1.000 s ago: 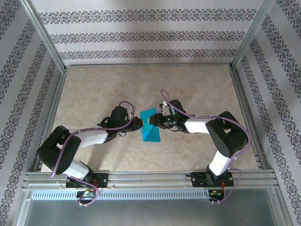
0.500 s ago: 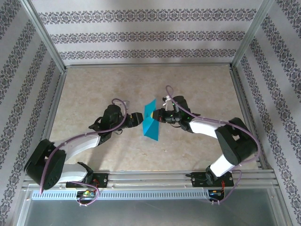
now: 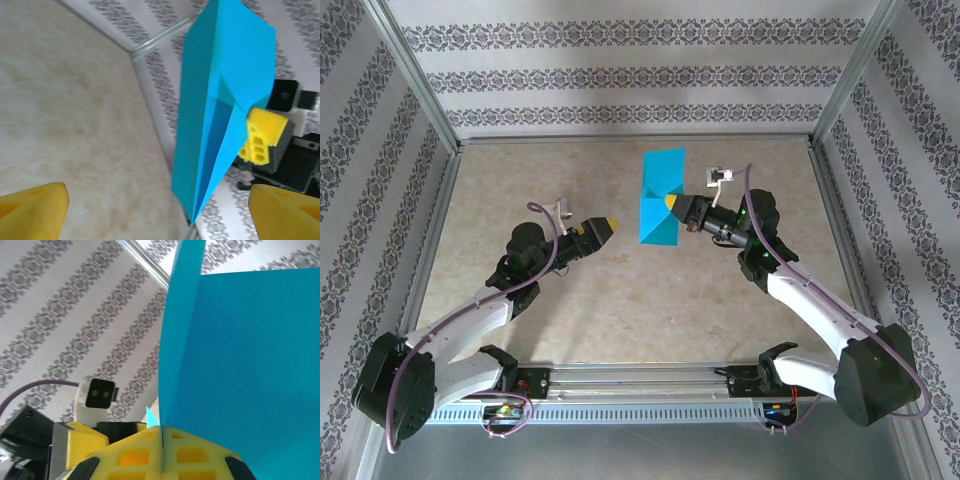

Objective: Fold a paper plane with a square sheet of paper (fold left side to right side)
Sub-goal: Turn over the paper at the center of the table.

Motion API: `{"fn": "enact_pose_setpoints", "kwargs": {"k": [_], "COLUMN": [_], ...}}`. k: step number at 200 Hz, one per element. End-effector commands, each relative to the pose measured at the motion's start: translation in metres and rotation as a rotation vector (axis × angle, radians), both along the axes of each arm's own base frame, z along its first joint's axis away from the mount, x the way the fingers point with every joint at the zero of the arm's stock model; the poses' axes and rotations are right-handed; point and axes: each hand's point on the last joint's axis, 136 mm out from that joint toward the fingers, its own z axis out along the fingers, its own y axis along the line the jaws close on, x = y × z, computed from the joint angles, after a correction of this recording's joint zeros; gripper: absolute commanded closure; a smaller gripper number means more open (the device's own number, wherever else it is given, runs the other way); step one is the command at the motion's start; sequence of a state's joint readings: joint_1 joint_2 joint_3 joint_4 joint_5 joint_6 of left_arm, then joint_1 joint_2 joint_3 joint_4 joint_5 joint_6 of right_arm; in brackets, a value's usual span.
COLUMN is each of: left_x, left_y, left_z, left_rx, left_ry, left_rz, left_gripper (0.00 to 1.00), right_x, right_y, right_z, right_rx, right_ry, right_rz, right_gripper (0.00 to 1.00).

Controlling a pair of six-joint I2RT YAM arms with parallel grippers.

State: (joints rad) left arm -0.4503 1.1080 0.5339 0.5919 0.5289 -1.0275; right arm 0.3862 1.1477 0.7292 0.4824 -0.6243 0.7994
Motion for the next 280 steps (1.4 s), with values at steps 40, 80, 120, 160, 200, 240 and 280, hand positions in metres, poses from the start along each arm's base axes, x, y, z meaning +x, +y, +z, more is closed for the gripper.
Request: {"fn": "enact_pose_setpoints", "kwargs": {"k": [40,80,120,160,200,240,280], "left_x": [-0.015,-0.02,-0.02,-0.02,-0.018,-0.018,-0.028], "left_y": [-0.039,-0.048,-0.049,-0.048,-0.044,-0.031,-0.006], "left_z": [0.082,0.088,0.088,0.083,0.062,0.026,-0.021], "left_rx": [-0.201,-0.203,-0.199,-0.175,-0.054,0.203,0.697], "left_ry": [-0.195,-0.212,-0.217,-0.208,-0.161,-0.086,-0.015], "left_rz": [-0.199,-0.238,-0.247,-0.235,-0.197,-0.14,-0.086], "left_gripper": [0.08,0.24,0.59,0.85,0.96,1.0,1.0], "right_x": [-0.026,-0.026,-0.02,-0.016,-0.012,-0.015,-0.024], "right_y": [0.027,0.034,0.036,0.03,0.009,-0.022,-0.062], "right_z": [0.057,0.057,0.048,0.04,0.019,-0.024,-0.07], "right_rx": [0.108,0.116,0.111,0.102,0.017,-0.222,-0.487], "right_ry": [-0.119,-0.115,-0.084,-0.065,-0.041,0.013,0.092], "right_rz": [0.108,0.116,0.105,0.074,-0.019,-0.136,-0.265], "right_gripper": [1.0,1.0,0.98,0.84,0.6,0.41,0.27]}}
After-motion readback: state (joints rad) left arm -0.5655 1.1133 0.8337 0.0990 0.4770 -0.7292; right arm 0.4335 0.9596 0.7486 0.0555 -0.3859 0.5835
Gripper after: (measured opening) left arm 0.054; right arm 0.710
